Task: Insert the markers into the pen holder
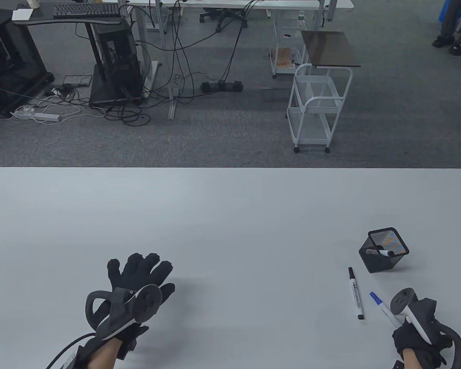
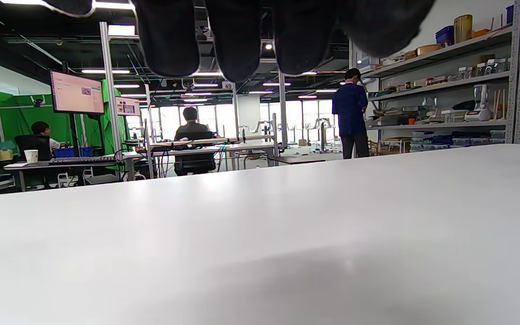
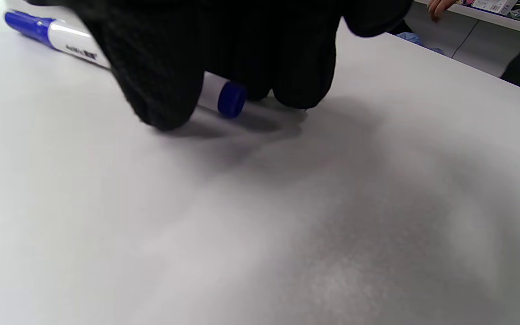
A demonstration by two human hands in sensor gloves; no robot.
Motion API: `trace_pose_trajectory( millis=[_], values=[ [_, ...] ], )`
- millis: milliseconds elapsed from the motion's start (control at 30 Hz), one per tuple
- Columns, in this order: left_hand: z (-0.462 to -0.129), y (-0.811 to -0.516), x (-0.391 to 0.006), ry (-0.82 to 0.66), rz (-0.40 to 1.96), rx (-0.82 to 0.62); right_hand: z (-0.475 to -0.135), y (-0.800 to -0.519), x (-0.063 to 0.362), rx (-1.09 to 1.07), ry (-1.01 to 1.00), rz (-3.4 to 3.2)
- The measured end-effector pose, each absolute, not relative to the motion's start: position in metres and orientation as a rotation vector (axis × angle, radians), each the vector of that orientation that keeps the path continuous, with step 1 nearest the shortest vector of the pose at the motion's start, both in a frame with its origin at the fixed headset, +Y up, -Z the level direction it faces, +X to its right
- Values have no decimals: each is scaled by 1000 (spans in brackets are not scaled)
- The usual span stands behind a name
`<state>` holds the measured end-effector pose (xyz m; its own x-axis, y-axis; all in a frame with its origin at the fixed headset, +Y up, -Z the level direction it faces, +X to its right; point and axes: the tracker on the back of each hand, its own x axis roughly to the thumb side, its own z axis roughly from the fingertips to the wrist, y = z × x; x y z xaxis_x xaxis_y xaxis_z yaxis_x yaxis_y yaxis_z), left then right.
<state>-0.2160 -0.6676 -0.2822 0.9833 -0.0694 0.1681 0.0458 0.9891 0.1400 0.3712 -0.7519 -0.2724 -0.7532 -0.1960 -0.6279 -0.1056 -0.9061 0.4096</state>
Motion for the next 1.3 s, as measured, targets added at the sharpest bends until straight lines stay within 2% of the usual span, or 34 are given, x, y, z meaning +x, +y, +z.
trace_pose_trajectory(
  millis=[567, 867, 1067, 1300],
  values=[
    [-283, -670, -213, -176, -73, 122, -274, -750, 367, 1073, -598, -2792],
    [-283, -670, -213, -186, -62, 131, -267, -744, 375, 1167, -560, -2867],
    [-282, -670, -214, -188, -58, 141, -253, -718, 381, 1227, -467, -2957],
    [-282, -670, -214, -194, -54, 149, -237, -668, 380, 1297, -123, -3066]
  ],
)
